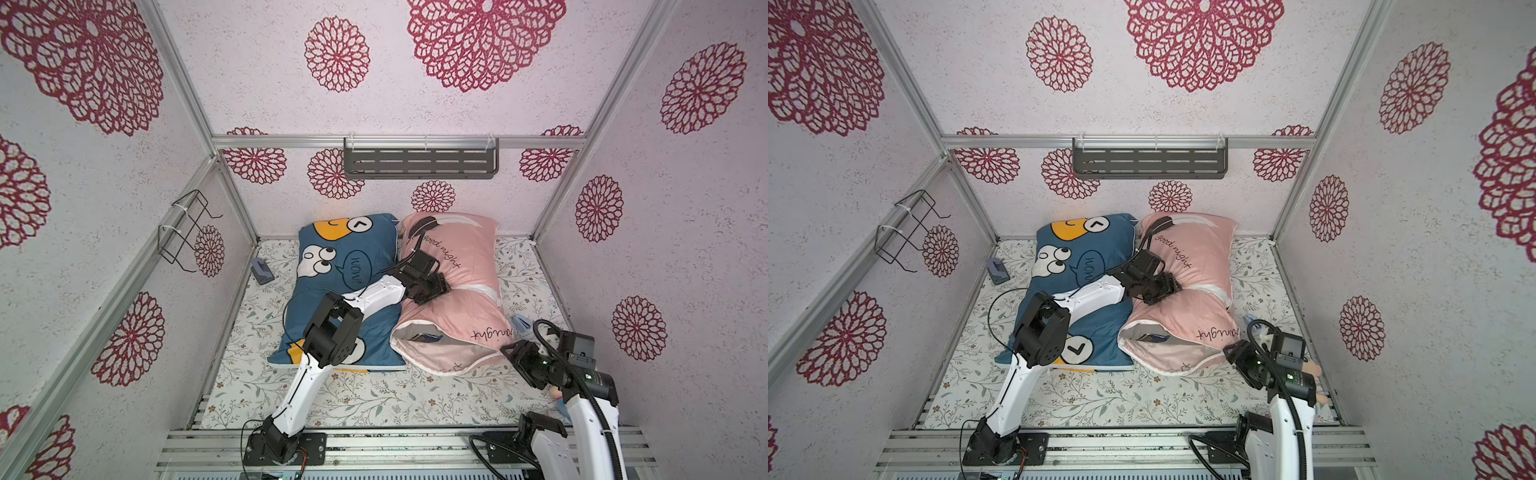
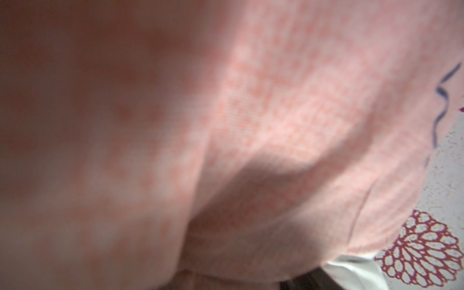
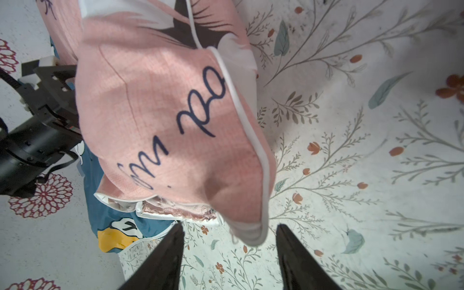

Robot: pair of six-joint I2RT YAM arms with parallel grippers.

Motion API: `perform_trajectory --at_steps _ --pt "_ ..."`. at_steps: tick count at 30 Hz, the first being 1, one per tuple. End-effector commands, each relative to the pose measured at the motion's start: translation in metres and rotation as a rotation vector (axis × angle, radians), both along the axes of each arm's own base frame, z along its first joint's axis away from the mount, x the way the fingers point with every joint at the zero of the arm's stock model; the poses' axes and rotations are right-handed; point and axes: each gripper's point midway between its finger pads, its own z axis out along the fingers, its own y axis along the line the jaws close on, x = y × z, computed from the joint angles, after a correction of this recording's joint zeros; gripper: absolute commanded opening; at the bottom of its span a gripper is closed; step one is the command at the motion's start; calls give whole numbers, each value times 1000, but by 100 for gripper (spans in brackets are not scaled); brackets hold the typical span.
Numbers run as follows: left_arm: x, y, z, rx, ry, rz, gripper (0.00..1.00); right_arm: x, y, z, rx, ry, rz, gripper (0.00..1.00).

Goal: Zip up pillowcases
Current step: Adjust the pillowcase at the center of the board, then pick up the pillowcase from the center of the board.

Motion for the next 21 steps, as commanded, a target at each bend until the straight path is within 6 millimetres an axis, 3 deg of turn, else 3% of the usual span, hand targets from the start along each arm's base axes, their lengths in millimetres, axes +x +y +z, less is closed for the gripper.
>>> perform_trajectory --at_steps 1,8,12,16,19,21 --pt "21 59 -71 171 61 155 73 14 -5 8 6 -69 -45 51" --pt "22 60 -69 164 63 165 72 22 -8 4 11 -111 -76 31" --pt "22 60 -66 163 61 167 72 23 -7 -2 22 -117 -81 26" --pt "23 60 -60 157 54 170 72 22 -6 -1 26 -120 -76 13" --pt "25 58 -40 130 18 163 73 20 -6 0 16 -110 -65 3" --pt "28 58 -12 115 -47 159 74 18 -6 2 9 -106 -57 0"
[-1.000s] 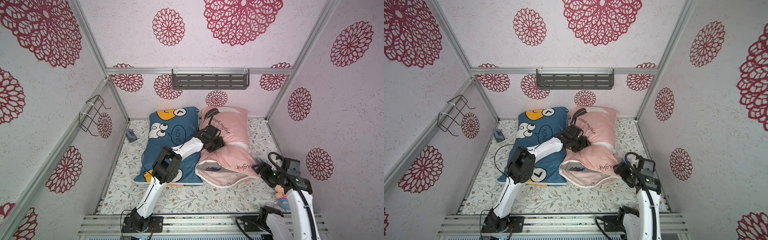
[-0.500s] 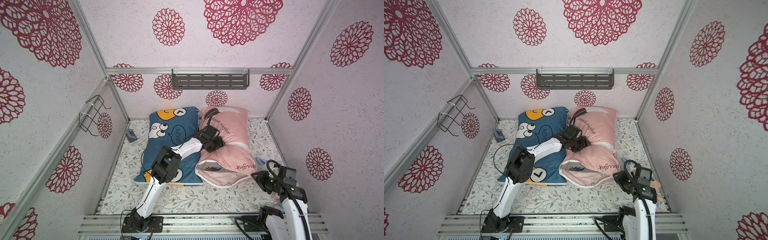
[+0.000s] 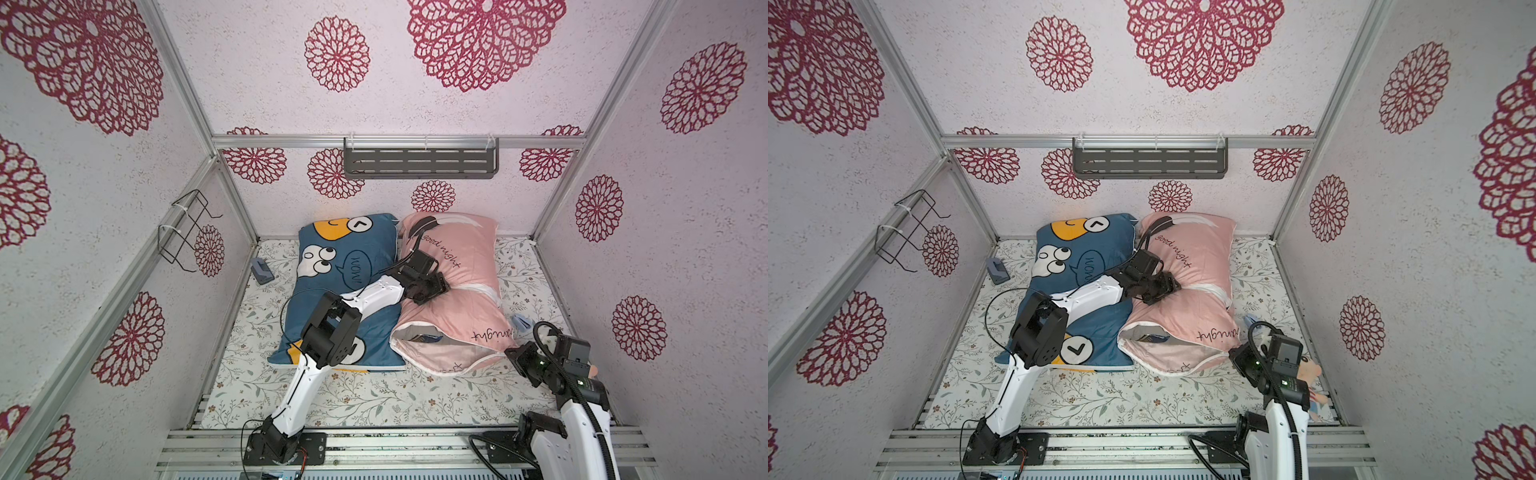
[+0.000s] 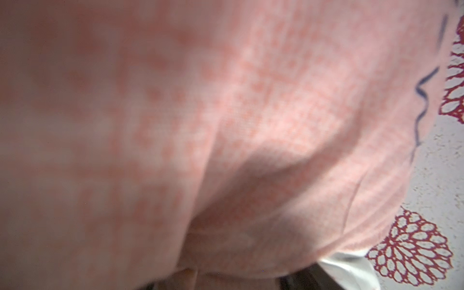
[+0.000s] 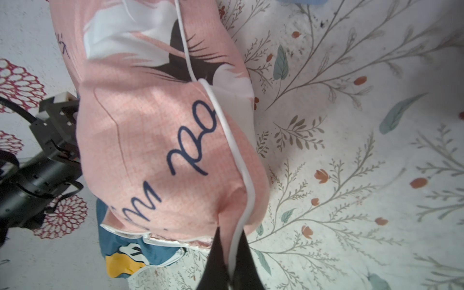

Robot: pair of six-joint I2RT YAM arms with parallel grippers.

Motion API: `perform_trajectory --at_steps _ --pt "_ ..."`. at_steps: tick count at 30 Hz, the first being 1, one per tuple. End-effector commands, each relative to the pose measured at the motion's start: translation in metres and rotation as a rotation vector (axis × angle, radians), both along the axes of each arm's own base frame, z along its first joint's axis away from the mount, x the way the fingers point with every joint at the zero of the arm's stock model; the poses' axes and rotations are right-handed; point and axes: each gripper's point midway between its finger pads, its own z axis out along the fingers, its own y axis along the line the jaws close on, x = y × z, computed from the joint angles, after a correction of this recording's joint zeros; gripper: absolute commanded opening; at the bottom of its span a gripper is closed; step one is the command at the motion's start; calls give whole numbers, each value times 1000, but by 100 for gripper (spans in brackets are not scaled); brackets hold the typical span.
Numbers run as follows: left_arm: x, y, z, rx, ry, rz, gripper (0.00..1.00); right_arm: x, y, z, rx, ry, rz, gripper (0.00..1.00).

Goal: Zip up pillowcases
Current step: Pick up the pillowcase from the center of the board.

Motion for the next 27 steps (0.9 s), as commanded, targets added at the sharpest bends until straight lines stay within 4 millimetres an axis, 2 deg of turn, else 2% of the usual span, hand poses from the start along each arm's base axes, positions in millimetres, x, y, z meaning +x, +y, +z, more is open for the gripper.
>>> perform_trajectory --at_steps 1,7,10,11,12,15,18,23,27 --pt "31 55 -9 128 -61 145 76 1 0 14 -16 -25 16 0" --pt "36 70 95 119 -264 121 87 -6 12 29 12 -23 85 0" --pt "29 75 147 93 -352 95 88 -10 19 40 33 -20 126 0" --pt "23 74 163 70 -377 75 87 -11 22 44 50 -22 139 0" --pt "11 71 187 24 -410 47 86 -11 26 48 69 -27 154 0" --pt "-29 54 214 -112 -387 -65 76 -11 38 66 131 -74 214 0" --pt "-73 24 216 -249 -299 -188 71 -9 46 81 171 -131 252 0" --pt "-128 -22 184 -501 -44 -346 68 6 55 106 277 -273 254 0" --pt "-155 -29 163 -530 23 -374 64 19 51 119 314 -379 214 0"
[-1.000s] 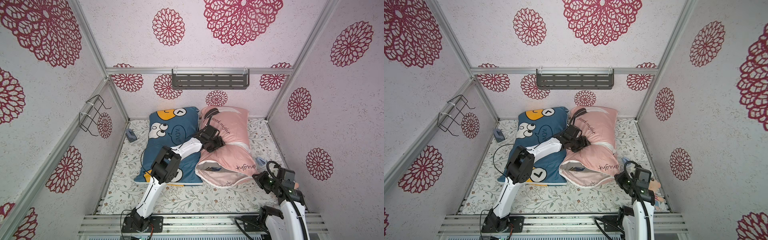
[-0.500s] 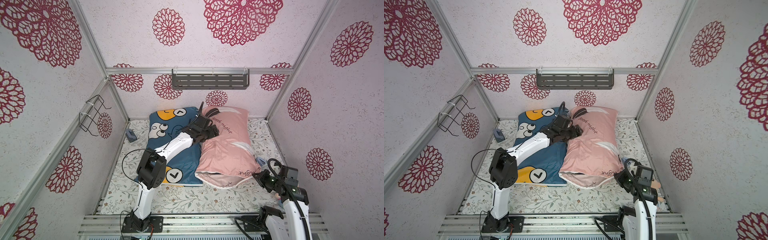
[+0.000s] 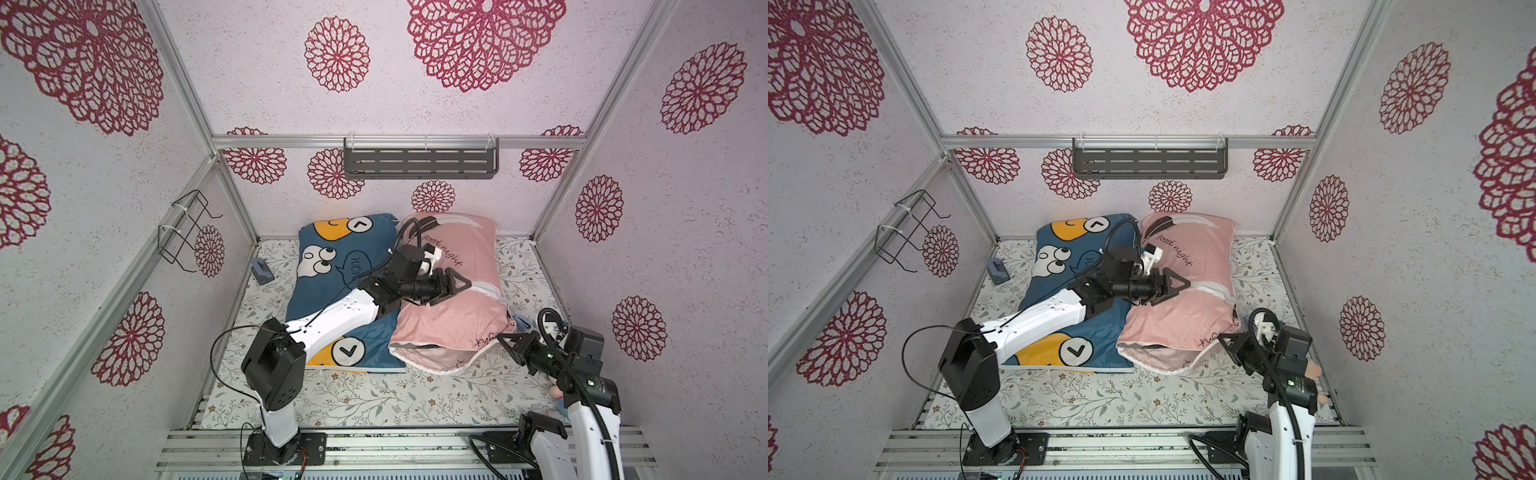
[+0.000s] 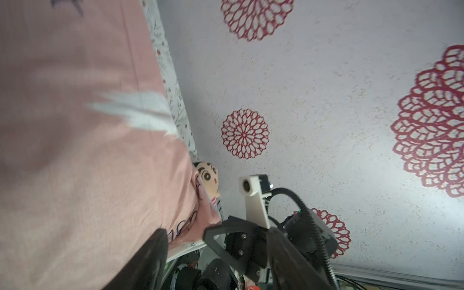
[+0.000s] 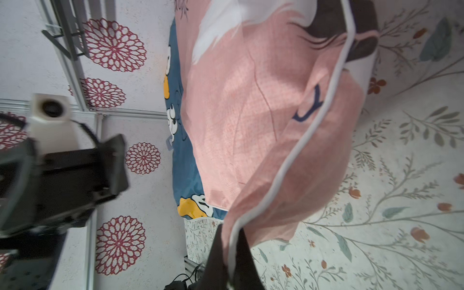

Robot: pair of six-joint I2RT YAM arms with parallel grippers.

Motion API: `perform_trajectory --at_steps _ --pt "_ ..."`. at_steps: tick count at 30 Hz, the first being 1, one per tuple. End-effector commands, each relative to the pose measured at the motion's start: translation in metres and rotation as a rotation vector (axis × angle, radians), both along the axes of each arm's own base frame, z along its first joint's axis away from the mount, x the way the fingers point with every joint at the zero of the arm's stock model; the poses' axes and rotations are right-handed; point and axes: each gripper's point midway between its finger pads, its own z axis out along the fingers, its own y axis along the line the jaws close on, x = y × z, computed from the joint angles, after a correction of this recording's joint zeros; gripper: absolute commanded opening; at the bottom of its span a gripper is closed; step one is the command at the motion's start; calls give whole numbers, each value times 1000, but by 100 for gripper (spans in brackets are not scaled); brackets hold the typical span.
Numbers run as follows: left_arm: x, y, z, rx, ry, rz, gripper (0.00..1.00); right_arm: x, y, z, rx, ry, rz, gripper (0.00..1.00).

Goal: Zip up pillowcases
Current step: Pick up the pillowcase from the center of the board, then zip the zipper on the pillowcase.

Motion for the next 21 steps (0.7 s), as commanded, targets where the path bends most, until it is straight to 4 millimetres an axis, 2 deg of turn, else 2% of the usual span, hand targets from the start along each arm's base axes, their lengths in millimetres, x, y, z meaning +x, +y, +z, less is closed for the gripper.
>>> perform_trajectory --at_steps 1,4,8,11,16,19,21 --pt "-24 -9 1 -91 77 -80 64 15 6 40 103 -174 12 0" --pt "-43 -17 -10 -102 82 -117 62 19 7 43 169 -208 5 0" --pt "-56 -34 -19 -136 103 -149 55 20 9 46 210 -217 12 0" --pt "-59 -45 -17 -166 116 -161 49 19 10 43 208 -210 17 0" --pt "-68 -56 -34 -122 151 -169 49 21 10 44 218 -224 22 0" --pt "-65 -62 -33 -148 164 -155 48 21 12 43 233 -221 29 0" --pt "-61 -71 -44 -148 183 -155 48 19 13 41 236 -222 33 0"
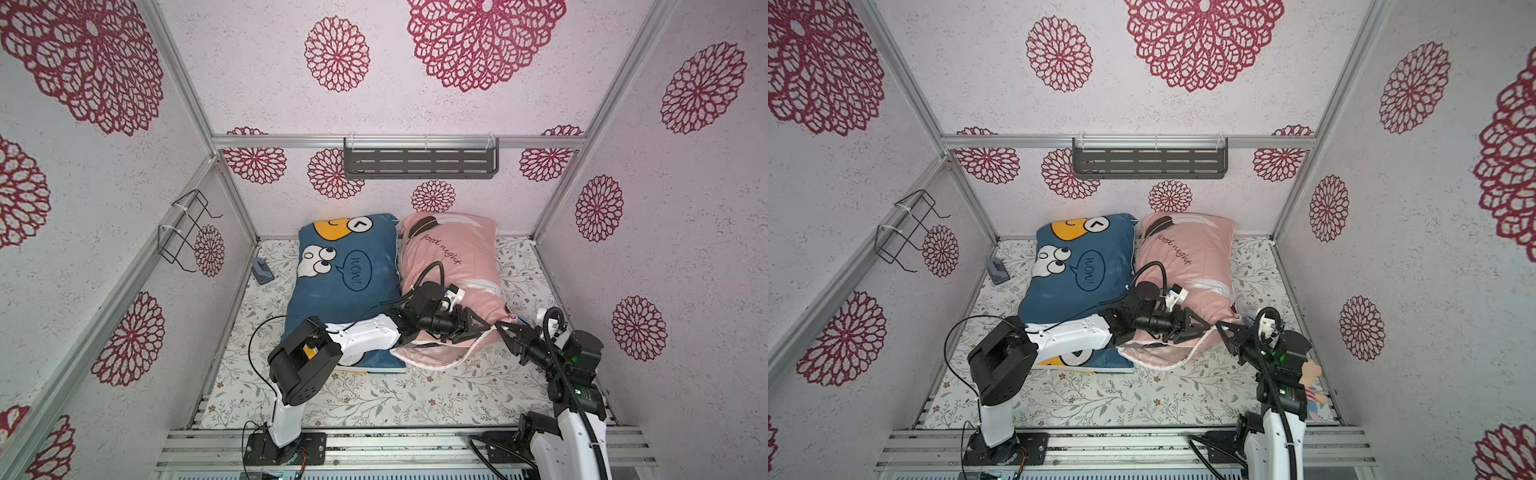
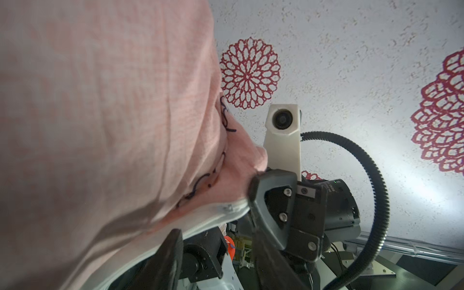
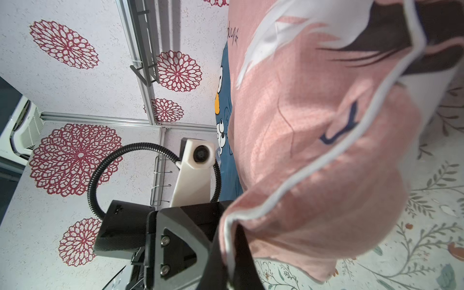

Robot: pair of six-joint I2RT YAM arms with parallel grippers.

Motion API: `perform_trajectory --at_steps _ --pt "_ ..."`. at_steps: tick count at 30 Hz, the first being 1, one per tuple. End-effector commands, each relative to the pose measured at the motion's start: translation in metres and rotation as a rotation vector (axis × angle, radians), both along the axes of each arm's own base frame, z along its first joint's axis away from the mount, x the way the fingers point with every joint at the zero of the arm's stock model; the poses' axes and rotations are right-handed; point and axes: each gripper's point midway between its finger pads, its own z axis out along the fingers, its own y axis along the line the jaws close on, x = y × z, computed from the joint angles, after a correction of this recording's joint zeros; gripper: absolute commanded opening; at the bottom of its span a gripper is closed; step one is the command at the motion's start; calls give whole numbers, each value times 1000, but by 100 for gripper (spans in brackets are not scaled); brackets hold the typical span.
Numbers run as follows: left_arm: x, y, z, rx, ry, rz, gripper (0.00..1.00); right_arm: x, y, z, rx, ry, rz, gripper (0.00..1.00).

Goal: Zip up pillowcases
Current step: Zip the zipper on the pillowcase.

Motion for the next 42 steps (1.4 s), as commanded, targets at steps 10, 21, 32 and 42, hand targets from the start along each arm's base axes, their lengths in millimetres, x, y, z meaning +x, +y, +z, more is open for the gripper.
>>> perform_trajectory --at_steps 10,21,32,42 --pt "6 -20 17 -103 15 13 46 -2 5 13 1 -85 45 0" --pt "5 -17 15 -81 14 20 37 2 2 -2 -19 -57 30 0" --pt "6 -16 8 -69 30 25 32 1 1 -8 -39 -42 26 0" --pt "6 -12 4 -56 35 32 29 -3 -1 -17 -98 -7 21 0"
